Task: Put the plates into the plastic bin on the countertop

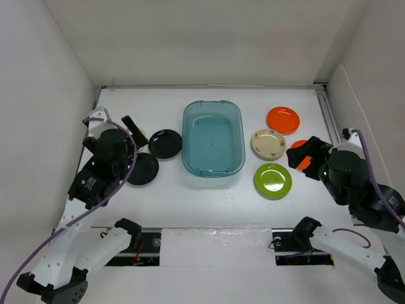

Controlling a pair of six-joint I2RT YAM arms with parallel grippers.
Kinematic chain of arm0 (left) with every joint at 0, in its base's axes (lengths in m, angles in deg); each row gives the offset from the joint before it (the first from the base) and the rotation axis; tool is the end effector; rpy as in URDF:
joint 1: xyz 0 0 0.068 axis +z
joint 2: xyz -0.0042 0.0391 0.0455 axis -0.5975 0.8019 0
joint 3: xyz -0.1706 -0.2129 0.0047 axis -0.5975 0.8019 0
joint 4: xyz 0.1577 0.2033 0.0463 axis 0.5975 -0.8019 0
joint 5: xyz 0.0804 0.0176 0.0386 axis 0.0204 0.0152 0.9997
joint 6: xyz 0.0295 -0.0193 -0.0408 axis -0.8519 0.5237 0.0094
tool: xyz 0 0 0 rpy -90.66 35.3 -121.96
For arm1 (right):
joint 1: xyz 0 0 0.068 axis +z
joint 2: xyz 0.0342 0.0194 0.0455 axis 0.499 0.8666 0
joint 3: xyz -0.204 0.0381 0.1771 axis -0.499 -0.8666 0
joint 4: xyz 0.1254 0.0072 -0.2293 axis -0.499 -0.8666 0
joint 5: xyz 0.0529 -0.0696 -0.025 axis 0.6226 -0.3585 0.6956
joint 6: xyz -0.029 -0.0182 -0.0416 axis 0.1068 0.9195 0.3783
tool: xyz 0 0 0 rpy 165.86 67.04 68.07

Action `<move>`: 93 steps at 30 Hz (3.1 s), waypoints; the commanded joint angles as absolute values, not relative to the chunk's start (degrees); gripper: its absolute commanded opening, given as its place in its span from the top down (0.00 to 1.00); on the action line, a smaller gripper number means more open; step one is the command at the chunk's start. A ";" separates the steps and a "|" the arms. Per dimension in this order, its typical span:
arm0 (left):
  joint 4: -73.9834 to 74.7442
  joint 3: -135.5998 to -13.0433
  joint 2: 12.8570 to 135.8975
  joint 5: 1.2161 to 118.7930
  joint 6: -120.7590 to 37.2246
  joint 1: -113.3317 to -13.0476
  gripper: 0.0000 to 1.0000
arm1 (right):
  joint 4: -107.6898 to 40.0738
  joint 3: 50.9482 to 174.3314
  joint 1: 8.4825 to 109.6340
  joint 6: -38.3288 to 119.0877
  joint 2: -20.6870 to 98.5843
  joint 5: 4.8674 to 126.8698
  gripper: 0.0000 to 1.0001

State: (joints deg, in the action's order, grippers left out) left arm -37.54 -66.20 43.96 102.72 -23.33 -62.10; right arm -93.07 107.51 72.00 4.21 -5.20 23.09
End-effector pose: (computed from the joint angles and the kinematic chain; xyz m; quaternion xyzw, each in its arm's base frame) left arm 0.1388 -0.0437 0.4070 -0.2073 0.7589 -0.0545 0.6150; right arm 0.0674 0.0332 0.4120 0.1658 0.8084 0.1512 0.5441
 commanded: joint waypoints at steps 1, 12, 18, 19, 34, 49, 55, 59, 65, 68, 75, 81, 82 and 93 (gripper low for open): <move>-35.47 -65.18 42.56 103.86 -23.38 -62.18 0.00 | -89.57 107.42 72.29 3.77 -5.21 24.55 0.01; -28.80 -58.14 42.74 96.92 -22.85 -62.18 0.00 | -72.04 93.03 59.14 2.71 5.58 33.40 0.01; -29.50 -57.44 43.63 95.96 -23.37 -62.18 0.00 | -54.23 83.50 39.80 6.49 14.54 53.02 0.05; -29.50 -56.74 43.10 95.34 -23.38 -62.18 0.00 | -52.39 83.50 38.99 6.50 17.95 54.09 0.07; -27.56 -56.21 42.48 91.73 -25.13 -62.18 0.00 | -42.79 84.12 32.05 4.57 38.36 55.15 0.23; -27.56 -56.21 43.53 89.62 -25.66 -62.18 0.00 | -39.98 87.27 29.06 2.90 48.92 53.48 0.46; -27.56 -56.21 43.53 89.62 -25.66 -62.18 0.00 | -40.68 89.82 28.53 3.42 52.44 55.41 0.57; -27.56 -56.21 43.53 89.62 -25.66 -62.18 0.00 | -40.68 90.36 28.53 3.42 52.97 55.42 0.69; -27.56 -56.21 44.14 89.62 -25.66 -62.18 0.00 | -40.68 90.36 28.00 3.42 52.97 55.42 0.97; -27.56 -56.21 44.67 89.62 -25.66 -62.18 0.00 | -41.21 90.36 28.00 2.90 52.97 55.42 1.00; -27.56 -56.21 46.34 90.23 -25.05 -62.18 0.00 | -42.78 91.84 28.53 1.75 44.03 56.21 1.00; -28.09 -56.73 47.40 90.77 -23.90 -62.18 0.00 | -47.71 98.78 31.50 1.75 35.84 54.02 1.00; -28.09 -56.73 47.40 91.29 -23.90 -62.18 0.00 | -47.71 99.66 31.51 1.75 33.83 54.01 1.00; -30.83 -62.97 57.76 87.54 -21.00 -53.23 0.00 | -50.97 111.53 49.34 11.42 42.22 59.36 1.00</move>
State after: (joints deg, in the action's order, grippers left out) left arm -31.24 -59.71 55.94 90.29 -22.10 -57.68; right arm -50.60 110.06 45.77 7.78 38.88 56.60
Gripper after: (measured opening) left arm 0.993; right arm 0.036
